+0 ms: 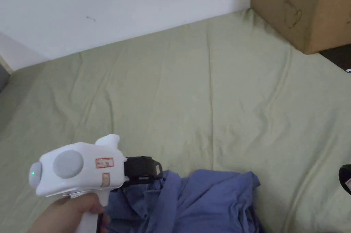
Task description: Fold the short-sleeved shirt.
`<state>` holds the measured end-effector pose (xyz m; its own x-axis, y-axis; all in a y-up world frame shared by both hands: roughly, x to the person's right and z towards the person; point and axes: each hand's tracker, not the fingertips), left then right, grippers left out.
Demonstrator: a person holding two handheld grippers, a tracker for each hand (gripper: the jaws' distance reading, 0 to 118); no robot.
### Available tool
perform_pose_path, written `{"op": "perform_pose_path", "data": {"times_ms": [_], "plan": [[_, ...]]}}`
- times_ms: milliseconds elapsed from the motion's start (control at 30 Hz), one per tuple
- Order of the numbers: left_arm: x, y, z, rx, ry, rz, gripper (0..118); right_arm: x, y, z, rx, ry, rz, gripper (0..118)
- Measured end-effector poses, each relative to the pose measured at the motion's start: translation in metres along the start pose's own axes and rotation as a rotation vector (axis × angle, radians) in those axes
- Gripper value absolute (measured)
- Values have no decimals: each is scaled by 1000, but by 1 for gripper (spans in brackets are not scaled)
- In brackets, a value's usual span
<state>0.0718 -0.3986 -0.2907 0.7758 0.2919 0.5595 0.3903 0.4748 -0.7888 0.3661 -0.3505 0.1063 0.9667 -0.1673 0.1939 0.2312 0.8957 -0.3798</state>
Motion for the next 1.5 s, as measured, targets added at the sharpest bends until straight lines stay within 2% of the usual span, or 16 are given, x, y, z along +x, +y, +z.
{"op": "perform_pose_path", "data": {"times_ms": [33,133,233,467,733,767,800,833,867,967,1067,1200,1300,1367,1433,1500], "plan": [[-4,-3,2,-2,61,-11,79,0,-1,-1,0,2,-3,0],[-14,-21,-17,-55,216,-46,2,-4,-1,-5,-6,18,-1,0],[6,-40,-49,-166,177,-70,2,-9,-1,-8,-17,27,23,0],[103,-56,-56,-111,60,-180,2,-23,1,-7,-24,38,48,0],[52,-30,41,15,-251,-118,2,-41,5,-9,-34,55,76,0],[19,-24,51,63,-239,-83,8,-42,6,-9,-36,55,79,0],[-7,-20,58,102,-209,-48,26,-44,7,-9,-37,57,81,0],[-37,-16,61,128,-183,-14,76,-45,8,-9,-38,60,80,0],[-62,-13,57,115,-138,36,110,-47,9,-11,-41,63,77,0],[-133,-19,30,23,-127,210,118,-53,10,-15,-48,74,83,0],[-148,-42,-6,-73,-248,359,110,-60,11,-20,-58,77,104,0],[-135,-42,-42,-119,-374,322,107,-67,11,-28,-79,78,116,0],[-120,-45,-66,-157,-266,218,83,-71,12,-33,-92,74,122,0],[-128,-44,-64,-120,-176,128,40,-75,15,-35,-96,78,122,0],[-152,-51,-49,-121,-303,243,9,-79,16,-38,-95,81,129,0],[-163,-57,-41,-118,-354,301,9,-82,18,-41,-99,85,133,0]]}}
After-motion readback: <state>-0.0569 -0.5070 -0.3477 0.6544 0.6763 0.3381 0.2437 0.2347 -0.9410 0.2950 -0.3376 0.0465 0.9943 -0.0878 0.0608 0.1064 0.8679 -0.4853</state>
